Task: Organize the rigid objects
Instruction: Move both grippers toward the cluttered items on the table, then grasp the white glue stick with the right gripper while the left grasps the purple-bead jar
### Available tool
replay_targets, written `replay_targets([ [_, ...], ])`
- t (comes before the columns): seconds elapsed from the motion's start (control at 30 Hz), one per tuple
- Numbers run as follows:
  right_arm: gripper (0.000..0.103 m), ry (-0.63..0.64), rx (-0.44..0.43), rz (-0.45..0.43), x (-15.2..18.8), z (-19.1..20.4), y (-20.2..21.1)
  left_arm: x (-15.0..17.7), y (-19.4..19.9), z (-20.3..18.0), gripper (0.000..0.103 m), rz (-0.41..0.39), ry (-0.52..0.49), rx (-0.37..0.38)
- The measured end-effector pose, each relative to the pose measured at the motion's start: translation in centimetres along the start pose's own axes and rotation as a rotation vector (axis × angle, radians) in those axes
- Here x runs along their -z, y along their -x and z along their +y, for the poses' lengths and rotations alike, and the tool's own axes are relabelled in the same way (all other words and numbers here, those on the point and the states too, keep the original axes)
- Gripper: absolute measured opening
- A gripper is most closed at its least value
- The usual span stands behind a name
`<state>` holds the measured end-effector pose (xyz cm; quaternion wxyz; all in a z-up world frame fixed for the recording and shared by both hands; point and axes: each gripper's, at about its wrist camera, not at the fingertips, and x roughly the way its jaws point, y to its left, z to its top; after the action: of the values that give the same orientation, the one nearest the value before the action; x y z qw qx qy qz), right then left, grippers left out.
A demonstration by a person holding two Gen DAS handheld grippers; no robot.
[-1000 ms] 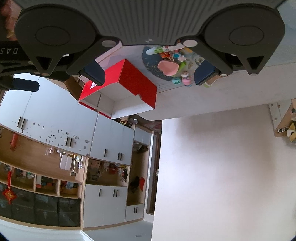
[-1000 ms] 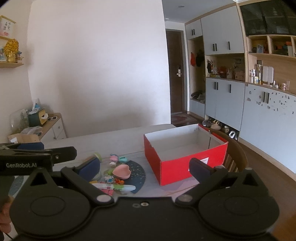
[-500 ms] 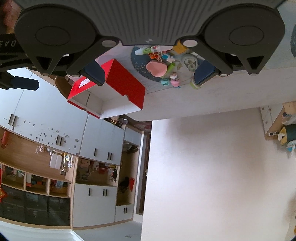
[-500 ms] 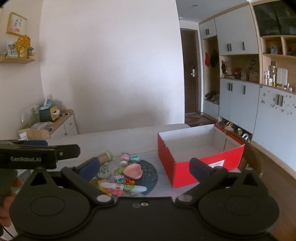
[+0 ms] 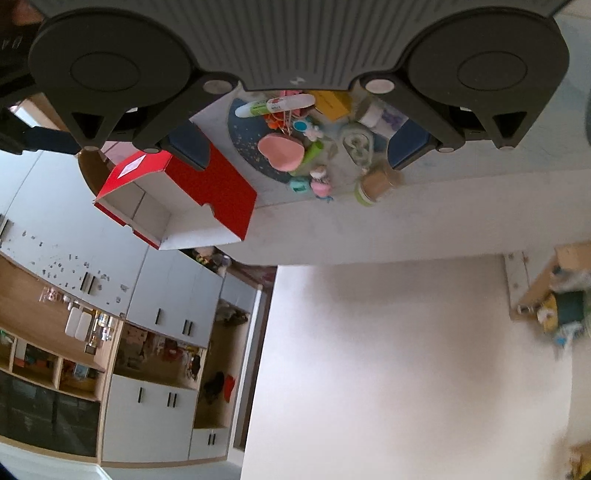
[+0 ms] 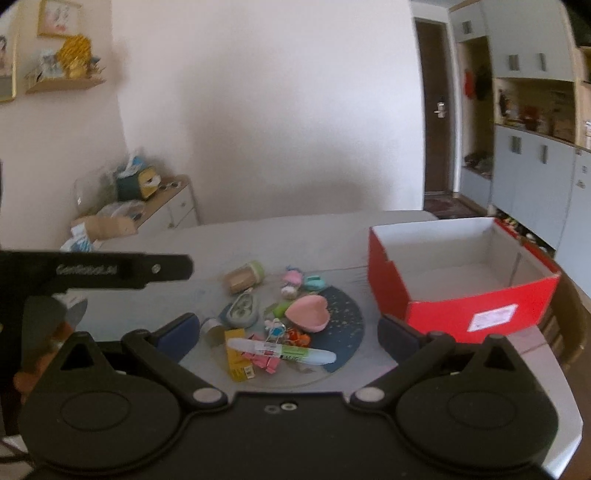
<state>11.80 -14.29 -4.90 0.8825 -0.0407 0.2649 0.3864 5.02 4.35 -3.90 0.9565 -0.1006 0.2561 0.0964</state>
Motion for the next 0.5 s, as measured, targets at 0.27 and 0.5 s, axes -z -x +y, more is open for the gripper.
replay_targets([
  [0.27,0.102,0.085,-0.038,0.096,0.1,-1.1,-4.9,0.5,-4.8,1.8,0.103,0.029,-0.008,-0.015],
  [0.5,0.093,0.188,-0.105,0.190,0.5,-1.7,-9.1,1.4,-10.2,4.7,0.103,0.117,0.025,-0.064],
])
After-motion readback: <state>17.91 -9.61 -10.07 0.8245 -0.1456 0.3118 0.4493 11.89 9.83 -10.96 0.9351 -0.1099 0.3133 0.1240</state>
